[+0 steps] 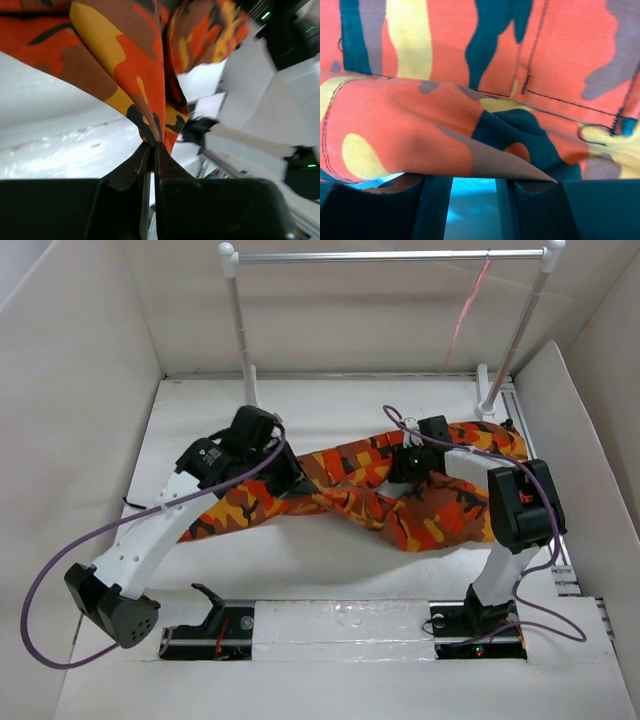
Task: Place the trousers on the hanger
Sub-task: Flatten out the trousers at the center of the board.
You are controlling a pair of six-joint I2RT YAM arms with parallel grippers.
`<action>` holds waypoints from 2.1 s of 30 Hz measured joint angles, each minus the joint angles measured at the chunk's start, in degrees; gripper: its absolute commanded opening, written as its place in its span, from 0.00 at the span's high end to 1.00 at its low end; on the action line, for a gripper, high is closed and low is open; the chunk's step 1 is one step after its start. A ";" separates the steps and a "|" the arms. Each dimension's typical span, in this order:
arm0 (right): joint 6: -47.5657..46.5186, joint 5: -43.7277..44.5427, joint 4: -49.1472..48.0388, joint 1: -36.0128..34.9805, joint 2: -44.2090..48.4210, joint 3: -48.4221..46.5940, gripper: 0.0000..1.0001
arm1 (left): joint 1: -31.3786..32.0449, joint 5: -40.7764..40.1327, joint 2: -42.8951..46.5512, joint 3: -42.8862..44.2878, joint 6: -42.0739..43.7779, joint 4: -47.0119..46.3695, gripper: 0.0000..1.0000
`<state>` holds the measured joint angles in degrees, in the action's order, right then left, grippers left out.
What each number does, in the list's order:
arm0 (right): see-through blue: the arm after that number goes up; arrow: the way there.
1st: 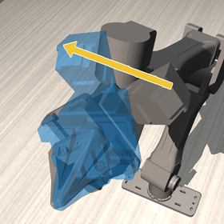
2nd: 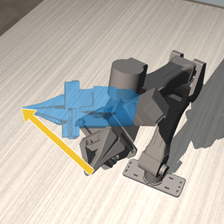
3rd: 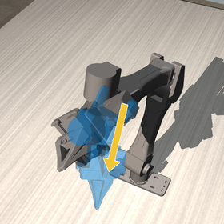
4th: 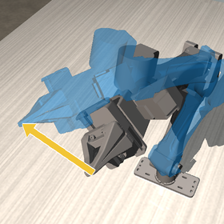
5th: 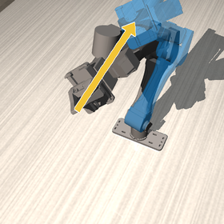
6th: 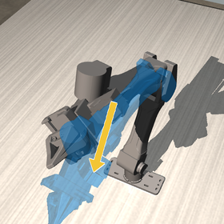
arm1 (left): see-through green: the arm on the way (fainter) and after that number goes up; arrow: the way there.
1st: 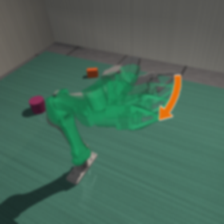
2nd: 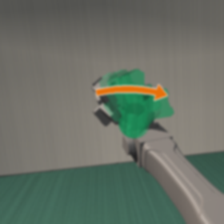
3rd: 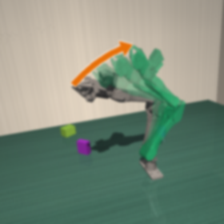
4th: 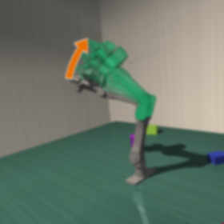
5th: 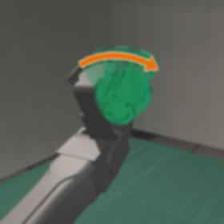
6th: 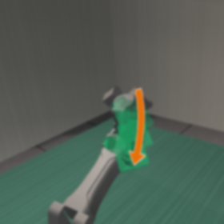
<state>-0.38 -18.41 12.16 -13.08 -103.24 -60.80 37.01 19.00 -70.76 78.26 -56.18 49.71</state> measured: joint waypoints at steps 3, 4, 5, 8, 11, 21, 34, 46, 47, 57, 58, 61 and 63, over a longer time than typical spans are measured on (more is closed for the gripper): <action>-0.09 0.22 0.39 0.94 -0.46 -0.74 0.56 | -7.65 4.02 -2.45 3.89 2.27 -0.98 1.00; -0.11 0.44 0.52 1.14 -0.46 -0.81 0.56 | -9.92 3.89 -4.15 6.40 3.89 -1.09 1.00; -0.11 0.57 0.72 1.36 -0.44 -0.92 0.56 | -11.96 3.32 -5.97 8.48 5.46 -1.77 1.00; -0.20 1.03 1.29 1.70 -0.44 -1.33 0.56 | -18.71 0.79 -10.80 9.57 9.33 -6.47 1.00; -0.55 2.03 2.16 1.75 0.04 -1.40 0.55 | -21.68 -0.92 -18.08 10.01 12.68 -9.22 0.91; -3.65 6.40 9.20 -1.38 17.31 -2.19 0.42 | -18.58 -12.44 -19.32 0.11 19.74 -11.98 0.38; -5.14 7.72 9.25 -44.09 17.16 -9.27 0.46 | -46.53 -12.87 10.93 -39.47 12.22 -25.29 0.43; -7.91 10.58 14.56 -47.12 -16.81 -38.38 0.34 | -51.36 -6.73 -18.45 -30.75 13.31 -34.18 0.46; -7.85 10.93 14.73 -46.86 -18.43 -39.47 0.35 | -51.84 -6.32 -19.54 -29.86 13.31 -34.77 0.46; -6.47 13.20 17.44 -45.22 -23.98 -41.33 1.00 | -56.68 -1.88 -27.52 -22.16 13.84 -36.37 0.47; -6.32 13.29 17.59 -45.20 -23.96 -41.68 1.00 | -56.68 -1.92 -28.02 -21.33 14.12 -36.20 0.47; -6.16 13.16 18.64 -45.48 -21.86 -41.64 1.00 | -56.70 -2.91 -28.72 -20.04 15.08 -36.65 0.48; -6.08 11.63 20.06 -45.90 -18.34 -41.07 1.00 | -56.78 -3.61 -28.52 -20.04 15.47 -36.68 0.47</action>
<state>-6.46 -6.79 32.23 -58.98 -121.58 -101.86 -19.77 15.40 -99.29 58.22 -40.71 13.04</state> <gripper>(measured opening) 0.038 0.526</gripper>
